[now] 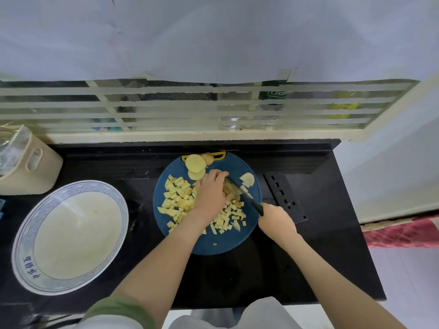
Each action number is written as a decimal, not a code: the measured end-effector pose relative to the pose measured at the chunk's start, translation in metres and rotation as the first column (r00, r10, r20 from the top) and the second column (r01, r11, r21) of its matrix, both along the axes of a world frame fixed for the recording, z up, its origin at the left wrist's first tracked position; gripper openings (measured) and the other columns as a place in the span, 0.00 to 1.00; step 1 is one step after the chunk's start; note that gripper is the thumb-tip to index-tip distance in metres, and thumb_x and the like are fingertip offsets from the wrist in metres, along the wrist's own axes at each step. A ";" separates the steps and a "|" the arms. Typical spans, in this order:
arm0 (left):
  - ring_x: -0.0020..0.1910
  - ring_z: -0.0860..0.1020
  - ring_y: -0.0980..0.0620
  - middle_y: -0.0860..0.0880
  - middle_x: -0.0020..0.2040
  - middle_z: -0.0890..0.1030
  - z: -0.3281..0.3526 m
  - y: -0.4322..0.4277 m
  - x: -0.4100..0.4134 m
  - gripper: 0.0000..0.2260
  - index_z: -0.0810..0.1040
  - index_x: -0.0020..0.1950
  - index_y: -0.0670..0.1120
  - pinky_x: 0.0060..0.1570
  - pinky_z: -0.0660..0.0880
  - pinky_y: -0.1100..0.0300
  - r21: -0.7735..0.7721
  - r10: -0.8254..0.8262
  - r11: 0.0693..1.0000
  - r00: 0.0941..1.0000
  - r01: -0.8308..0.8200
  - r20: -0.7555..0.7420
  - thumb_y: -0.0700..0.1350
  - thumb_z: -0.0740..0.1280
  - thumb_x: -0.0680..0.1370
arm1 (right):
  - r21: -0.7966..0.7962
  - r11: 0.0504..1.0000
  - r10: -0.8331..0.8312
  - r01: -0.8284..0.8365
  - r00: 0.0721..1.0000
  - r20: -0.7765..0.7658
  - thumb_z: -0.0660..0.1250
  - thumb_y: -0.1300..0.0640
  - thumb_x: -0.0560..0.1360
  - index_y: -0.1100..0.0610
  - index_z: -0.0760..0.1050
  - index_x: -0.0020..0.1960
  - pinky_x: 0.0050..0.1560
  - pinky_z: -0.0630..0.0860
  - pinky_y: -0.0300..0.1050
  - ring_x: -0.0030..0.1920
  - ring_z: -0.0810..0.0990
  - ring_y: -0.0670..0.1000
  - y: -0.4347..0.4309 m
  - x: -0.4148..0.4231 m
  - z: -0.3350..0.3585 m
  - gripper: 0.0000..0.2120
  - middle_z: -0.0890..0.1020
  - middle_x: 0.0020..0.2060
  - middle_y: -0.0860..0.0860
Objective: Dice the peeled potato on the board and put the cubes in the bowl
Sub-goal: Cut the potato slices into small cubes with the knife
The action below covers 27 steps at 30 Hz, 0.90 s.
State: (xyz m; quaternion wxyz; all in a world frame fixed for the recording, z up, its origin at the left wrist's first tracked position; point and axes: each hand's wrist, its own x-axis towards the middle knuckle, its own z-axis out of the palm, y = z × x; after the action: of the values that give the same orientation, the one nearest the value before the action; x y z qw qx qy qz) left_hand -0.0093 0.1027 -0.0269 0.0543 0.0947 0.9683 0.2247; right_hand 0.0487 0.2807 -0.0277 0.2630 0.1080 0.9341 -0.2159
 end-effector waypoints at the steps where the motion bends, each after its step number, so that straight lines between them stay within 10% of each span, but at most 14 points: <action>1: 0.67 0.64 0.49 0.49 0.68 0.66 0.000 -0.002 0.001 0.26 0.65 0.72 0.49 0.64 0.58 0.54 -0.001 0.003 1.000 1.000 -0.003 -0.005 0.33 0.59 0.75 | -0.009 0.999 -0.042 0.042 0.999 -0.025 0.58 0.61 0.78 0.53 0.73 0.52 0.32 0.72 0.42 0.36 0.77 0.50 0.001 0.001 0.000 0.07 0.78 0.38 0.50; 27: 0.66 0.63 0.48 0.48 0.67 0.67 0.000 -0.025 0.005 0.23 0.65 0.71 0.50 0.63 0.58 0.54 -0.078 0.044 0.996 0.992 -0.035 0.120 0.38 0.59 0.77 | -0.063 0.986 -0.159 0.156 0.986 -0.050 0.59 0.57 0.78 0.52 0.74 0.46 0.35 0.74 0.45 0.38 0.79 0.51 -0.001 0.000 -0.007 0.06 0.80 0.38 0.50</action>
State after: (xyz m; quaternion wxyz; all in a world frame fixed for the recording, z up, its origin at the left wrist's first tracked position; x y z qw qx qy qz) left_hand -0.0046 0.0781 -0.0272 0.1120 0.0597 0.9727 0.1944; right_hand 0.0486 0.2797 -0.0348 0.2223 0.1677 0.9228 -0.2663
